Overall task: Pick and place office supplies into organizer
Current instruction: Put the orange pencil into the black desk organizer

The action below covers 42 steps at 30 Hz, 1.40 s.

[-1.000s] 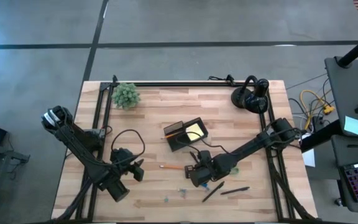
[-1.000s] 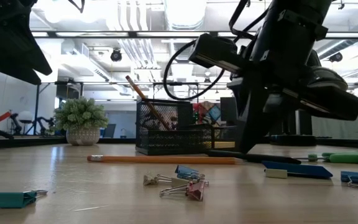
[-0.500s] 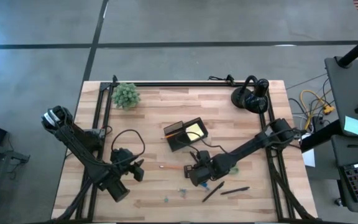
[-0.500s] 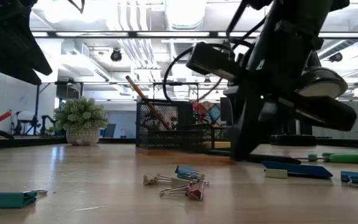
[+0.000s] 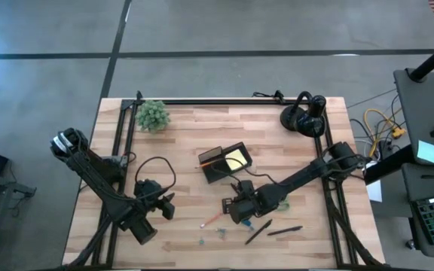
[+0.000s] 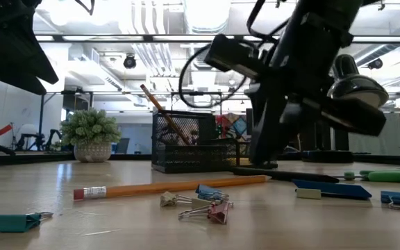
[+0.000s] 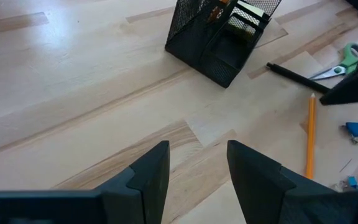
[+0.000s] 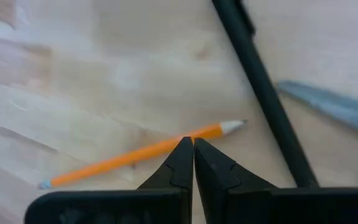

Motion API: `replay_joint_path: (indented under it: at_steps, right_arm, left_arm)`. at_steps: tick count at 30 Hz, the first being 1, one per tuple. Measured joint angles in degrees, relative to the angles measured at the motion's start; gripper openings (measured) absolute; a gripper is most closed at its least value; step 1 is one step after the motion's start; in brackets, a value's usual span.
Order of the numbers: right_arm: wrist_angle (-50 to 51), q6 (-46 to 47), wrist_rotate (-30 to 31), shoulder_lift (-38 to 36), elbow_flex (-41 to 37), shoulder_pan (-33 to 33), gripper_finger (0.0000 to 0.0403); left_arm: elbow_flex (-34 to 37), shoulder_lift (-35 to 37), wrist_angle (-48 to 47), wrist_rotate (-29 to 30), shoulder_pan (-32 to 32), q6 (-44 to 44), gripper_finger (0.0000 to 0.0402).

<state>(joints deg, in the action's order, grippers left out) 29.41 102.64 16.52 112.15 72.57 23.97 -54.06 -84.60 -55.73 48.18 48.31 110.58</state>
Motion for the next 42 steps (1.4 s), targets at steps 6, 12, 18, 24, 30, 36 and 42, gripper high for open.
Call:
replay_joint_path:
  at_steps: [6,12,18,24,30,36,42]
  right_arm:
    - [2.7,-3.7,-1.6,-0.2,0.2,-0.7,0.0009]
    - [3.0,-4.4,-1.9,0.1,-0.2,-0.7,0.0009]
    - [2.9,-4.3,-1.7,0.1,-0.5,-0.9,0.0009]
    - [2.7,-4.5,-1.5,0.1,-0.7,-1.6,0.0009]
    - [1.5,-5.2,-1.5,0.1,-0.7,-2.0,0.0009]
    - [1.5,-5.3,-2.4,0.7,-0.8,-1.9,0.0009]
    - [1.6,-5.7,-3.3,1.0,-0.8,-1.9,0.0009]
  left_arm:
    - [0.0,0.0,0.0,0.0,0.0,0.0,0.0148]
    - [0.0,0.0,0.0,0.0,-0.1,0.0,0.0148]
    - [0.0,0.0,0.2,0.1,-0.3,0.0,0.0148]
    - [0.0,0.0,0.3,0.1,-0.4,0.0,0.0148]
    - [0.0,0.0,0.4,0.1,-0.4,0.0,0.0148]
    - [0.0,0.0,0.5,0.1,-0.4,0.0,0.0148]
    - [0.0,0.0,0.4,0.0,-0.6,0.0,0.0148]
